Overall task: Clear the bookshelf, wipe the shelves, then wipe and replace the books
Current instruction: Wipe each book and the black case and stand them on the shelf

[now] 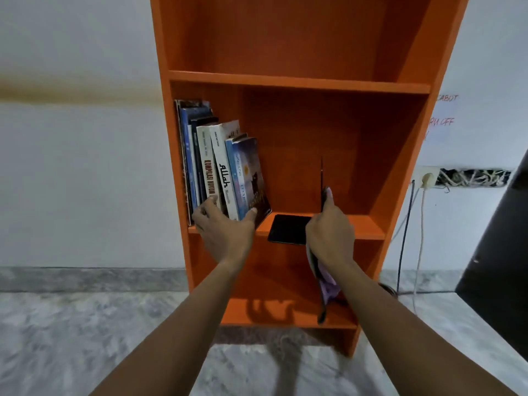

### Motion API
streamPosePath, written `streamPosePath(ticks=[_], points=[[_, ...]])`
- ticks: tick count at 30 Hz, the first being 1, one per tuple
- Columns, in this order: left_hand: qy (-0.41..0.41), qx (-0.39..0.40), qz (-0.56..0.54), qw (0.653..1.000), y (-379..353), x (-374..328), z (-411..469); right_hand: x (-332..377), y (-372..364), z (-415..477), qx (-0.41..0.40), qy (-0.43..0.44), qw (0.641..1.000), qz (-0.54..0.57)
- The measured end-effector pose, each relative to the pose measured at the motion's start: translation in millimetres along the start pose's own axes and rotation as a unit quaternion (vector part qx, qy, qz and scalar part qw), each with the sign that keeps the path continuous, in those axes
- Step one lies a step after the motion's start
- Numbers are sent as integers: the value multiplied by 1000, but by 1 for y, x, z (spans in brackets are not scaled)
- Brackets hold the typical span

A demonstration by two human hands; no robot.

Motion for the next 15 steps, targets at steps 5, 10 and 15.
streamPosePath(ticks=[5,10,15], points=[[-2,-5,3,1000,-20,-9,9,19,-32,11,21,-18,999,-23],[-7,-39,20,999,-26,-2,24,23,-35,22,49,-7,999,10],[25,-71,-14,997,-27,3,33,14,-37,20,115,-12,991,60]])
Point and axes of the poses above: each hand's wrist, its own z-axis towards the middle knuckle, its own y-axis out of the back of the hand, x = y × z, the point moved 2 cm from there along z, towards the middle knuckle, and after that the axes turned 6 degrees about z, right-handed, at the moved point
